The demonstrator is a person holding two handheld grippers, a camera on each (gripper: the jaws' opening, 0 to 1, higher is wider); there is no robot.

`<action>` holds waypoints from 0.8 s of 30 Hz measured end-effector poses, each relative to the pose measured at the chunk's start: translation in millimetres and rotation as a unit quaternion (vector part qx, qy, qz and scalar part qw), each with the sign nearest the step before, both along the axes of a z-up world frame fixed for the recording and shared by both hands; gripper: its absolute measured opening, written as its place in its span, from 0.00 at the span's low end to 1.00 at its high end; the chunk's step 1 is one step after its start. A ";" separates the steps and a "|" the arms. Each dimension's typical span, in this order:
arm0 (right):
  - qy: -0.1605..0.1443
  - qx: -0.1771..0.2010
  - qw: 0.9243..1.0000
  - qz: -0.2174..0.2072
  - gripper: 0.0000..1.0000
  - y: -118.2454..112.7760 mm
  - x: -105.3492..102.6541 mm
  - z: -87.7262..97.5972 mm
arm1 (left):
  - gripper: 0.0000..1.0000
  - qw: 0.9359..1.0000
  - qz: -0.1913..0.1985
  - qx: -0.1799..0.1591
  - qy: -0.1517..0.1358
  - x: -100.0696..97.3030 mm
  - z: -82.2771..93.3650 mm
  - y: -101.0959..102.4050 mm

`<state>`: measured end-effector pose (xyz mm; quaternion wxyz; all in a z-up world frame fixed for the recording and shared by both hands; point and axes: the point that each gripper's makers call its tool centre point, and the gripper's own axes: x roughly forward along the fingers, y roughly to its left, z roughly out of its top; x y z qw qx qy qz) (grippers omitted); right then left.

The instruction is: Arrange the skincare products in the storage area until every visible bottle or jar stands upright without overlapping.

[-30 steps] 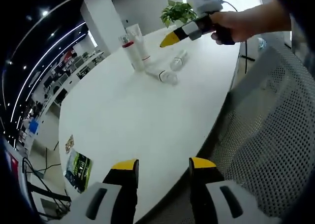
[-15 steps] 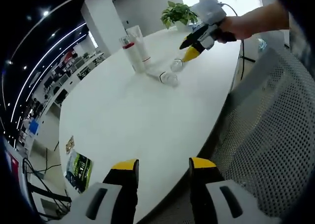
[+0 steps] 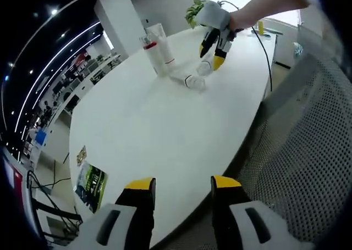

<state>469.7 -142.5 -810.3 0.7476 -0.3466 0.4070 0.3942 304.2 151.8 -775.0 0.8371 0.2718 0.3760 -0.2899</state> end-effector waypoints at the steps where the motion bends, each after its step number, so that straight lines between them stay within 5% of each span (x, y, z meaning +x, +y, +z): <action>1: 0.011 0.002 1.000 -0.001 0.39 1.3 -3.0 -2.3 | 0.41 1.000 0.001 -0.001 -0.001 0.5 0.6 0.2; 7: 0.045 0.031 0.998 -0.026 0.21 9.5 -8.9 -3.7 | 0.40 1.000 0.006 -0.005 -0.004 2.5 1.7 1.4; 11: 0.047 0.049 0.995 -0.071 0.20 7.6 -12.1 -0.1 | 0.40 1.000 0.012 -0.006 -0.004 3.4 2.2 3.1; 14: 0.045 0.104 0.988 -0.109 0.20 15.0 -19.8 12.0 | 0.40 1.000 0.008 -0.007 -0.008 3.4 3.2 2.4; 16: 0.045 0.184 0.971 -0.143 0.20 27.9 -26.0 31.4 | 0.40 1.000 0.013 -0.010 -0.011 4.6 4.8 4.2; 17: 0.050 0.242 0.955 -0.164 0.20 37.6 -31.3 45.3 | 0.40 1.000 0.016 -0.010 -0.013 5.2 5.5 4.9; 18: 0.052 0.259 0.950 -0.167 0.20 40.9 -33.4 49.4 | 0.40 1.000 0.017 -0.011 -0.014 5.7 5.9 5.3; 19: 0.060 0.328 0.925 -0.183 0.20 55.4 -42.3 66.9 | 0.40 1.000 0.018 -0.012 -0.013 5.6 6.0 4.8; 20: 0.059 0.341 0.920 -0.186 0.20 58.4 -43.8 70.4 | 0.40 1.000 0.018 -0.013 -0.013 5.5 6.1 4.4; 22: 0.060 0.398 0.897 -0.185 0.20 78.4 -54.3 87.5 | 0.40 1.000 0.021 -0.017 -0.013 5.6 6.5 3.4; 24: 0.055 0.429 0.884 -0.178 0.20 100.7 -63.9 100.4 | 0.40 0.999 0.021 -0.023 -0.011 5.2 7.0 1.4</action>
